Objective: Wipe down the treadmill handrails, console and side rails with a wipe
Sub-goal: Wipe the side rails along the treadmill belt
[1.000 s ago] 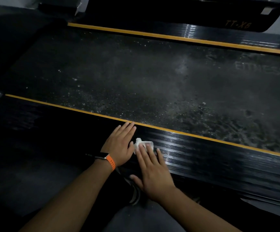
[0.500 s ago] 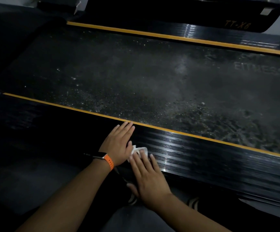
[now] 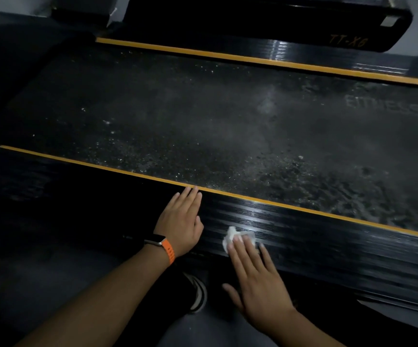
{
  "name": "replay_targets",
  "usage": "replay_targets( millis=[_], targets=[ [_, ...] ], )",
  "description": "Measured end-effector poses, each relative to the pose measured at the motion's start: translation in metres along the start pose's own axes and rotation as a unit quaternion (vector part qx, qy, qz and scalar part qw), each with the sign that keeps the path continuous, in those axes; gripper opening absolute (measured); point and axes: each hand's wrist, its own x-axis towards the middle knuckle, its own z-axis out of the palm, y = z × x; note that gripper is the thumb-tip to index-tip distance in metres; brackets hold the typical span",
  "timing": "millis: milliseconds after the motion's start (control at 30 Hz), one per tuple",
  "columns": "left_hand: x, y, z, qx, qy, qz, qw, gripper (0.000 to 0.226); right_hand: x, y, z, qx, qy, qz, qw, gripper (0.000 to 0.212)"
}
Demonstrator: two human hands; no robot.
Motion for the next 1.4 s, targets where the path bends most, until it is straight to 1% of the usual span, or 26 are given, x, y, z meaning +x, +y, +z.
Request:
replay_targets(
  millis=[133, 233, 367, 467, 600, 667, 800, 933, 1000, 1133, 1200, 1300, 1400],
  targets=[
    [0.002, 0.009, 0.002, -0.006, -0.006, 0.012, 1.0, 0.066, 0.035, -0.011, -0.001, 0.042, -0.01, -0.005, 0.999, 0.08],
    [0.002, 0.007, 0.001, -0.016, -0.006, 0.012, 1.0, 0.065, 0.017, 0.011, -0.001, 0.026, -0.019, -0.008, 0.999, 0.081],
    [0.002, 0.008, 0.001, -0.031, -0.008, 0.011, 0.999, 0.066, -0.017, 0.042, -0.001, -0.001, -0.016, 0.02, 1.0, 0.082],
    [0.002, 0.008, 0.001, -0.027, -0.009, 0.009, 1.0, 0.065, -0.007, 0.031, -0.002, 0.012, -0.029, 0.03, 0.999, 0.084],
    [0.002, 0.007, 0.001, -0.024, -0.009, 0.008, 1.0, 0.064, 0.041, 0.001, -0.002, 0.045, -0.029, 0.012, 0.998, 0.083],
    [0.001, 0.007, 0.002, -0.027, -0.006, 0.005, 1.0, 0.064, 0.055, 0.0, -0.002, 0.056, -0.033, 0.007, 0.998, 0.082],
    [0.001, 0.007, 0.002, -0.032, -0.008, 0.008, 0.999, 0.065, 0.03, 0.03, -0.001, 0.044, -0.046, 0.011, 0.998, 0.081],
    [0.001, 0.007, 0.001, -0.038, -0.006, 0.007, 0.999, 0.064, -0.001, 0.054, -0.003, 0.04, -0.035, 0.059, 0.997, 0.081],
    [0.001, 0.008, 0.001, -0.036, -0.003, 0.008, 0.999, 0.065, 0.009, 0.044, -0.003, 0.046, -0.04, 0.066, 0.996, 0.083],
    [0.001, 0.007, 0.001, -0.031, -0.003, 0.006, 1.0, 0.065, 0.061, 0.011, -0.003, 0.061, -0.036, 0.034, 0.997, 0.084],
    [0.001, 0.007, 0.001, -0.03, 0.0, 0.005, 1.0, 0.064, 0.076, 0.007, -0.003, 0.072, -0.039, 0.03, 0.996, 0.083],
    [0.001, 0.007, 0.001, -0.032, -0.001, 0.009, 0.999, 0.065, 0.064, 0.022, -0.001, 0.072, -0.048, 0.036, 0.996, 0.083],
    [0.001, 0.007, 0.0, -0.032, -0.007, 0.008, 0.999, 0.065, 0.034, 0.047, -0.001, 0.061, -0.035, 0.072, 0.995, 0.082]
  ],
)
